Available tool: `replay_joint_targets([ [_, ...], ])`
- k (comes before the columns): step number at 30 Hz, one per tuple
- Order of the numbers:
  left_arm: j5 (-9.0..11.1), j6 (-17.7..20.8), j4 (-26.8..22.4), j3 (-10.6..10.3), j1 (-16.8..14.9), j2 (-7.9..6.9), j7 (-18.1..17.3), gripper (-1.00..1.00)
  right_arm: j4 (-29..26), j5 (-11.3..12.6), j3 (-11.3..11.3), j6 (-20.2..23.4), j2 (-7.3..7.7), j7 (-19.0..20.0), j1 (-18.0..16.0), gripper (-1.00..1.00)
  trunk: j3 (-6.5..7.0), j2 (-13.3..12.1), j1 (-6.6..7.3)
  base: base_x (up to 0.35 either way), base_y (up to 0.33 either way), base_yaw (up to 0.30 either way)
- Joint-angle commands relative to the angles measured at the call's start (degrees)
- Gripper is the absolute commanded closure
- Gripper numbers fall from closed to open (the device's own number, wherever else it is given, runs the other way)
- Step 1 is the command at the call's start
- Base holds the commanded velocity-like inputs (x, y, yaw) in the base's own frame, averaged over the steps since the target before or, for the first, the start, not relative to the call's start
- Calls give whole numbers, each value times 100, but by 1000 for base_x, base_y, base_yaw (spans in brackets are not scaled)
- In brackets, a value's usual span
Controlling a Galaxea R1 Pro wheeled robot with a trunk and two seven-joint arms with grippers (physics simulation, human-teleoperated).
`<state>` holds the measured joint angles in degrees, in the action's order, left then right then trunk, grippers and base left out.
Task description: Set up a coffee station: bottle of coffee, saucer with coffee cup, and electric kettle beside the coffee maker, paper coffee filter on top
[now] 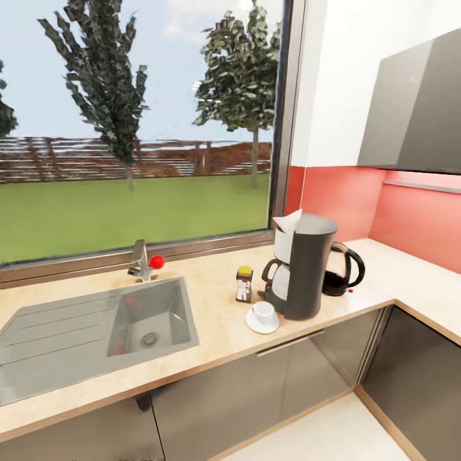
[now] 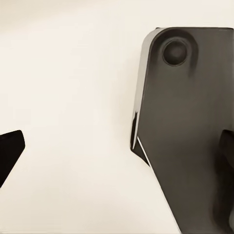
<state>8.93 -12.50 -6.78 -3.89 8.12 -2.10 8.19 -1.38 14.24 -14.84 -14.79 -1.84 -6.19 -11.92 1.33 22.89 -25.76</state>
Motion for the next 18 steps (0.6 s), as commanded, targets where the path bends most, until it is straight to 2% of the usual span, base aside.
replay_joint_targets([
  [1, 55, -7, -9, -43, 5, -1, 18, -100, 3, 44, -54, 191, -5, -16, -1, -100, 0, 2, -2, 0, 0, 254],
  [4, 56, -7, -2, -42, 5, -1, 17, -100, 3, 44, -54, 517, -7, -14, -3, -100, 0, 2, -2, 0, 0, 268],
  [12, 56, -7, 26, -41, 8, 5, 17, -100, 6, 36, -58, 631, -7, -6, 91, -100, 0, 2, -2, 0, 0, 278],
  [18, 48, -7, 36, -42, 14, 59, 17, -100, 6, -216, -63, 670, -46, -5, 181, -100, 0, 2, -2, -89, -93, 280],
])
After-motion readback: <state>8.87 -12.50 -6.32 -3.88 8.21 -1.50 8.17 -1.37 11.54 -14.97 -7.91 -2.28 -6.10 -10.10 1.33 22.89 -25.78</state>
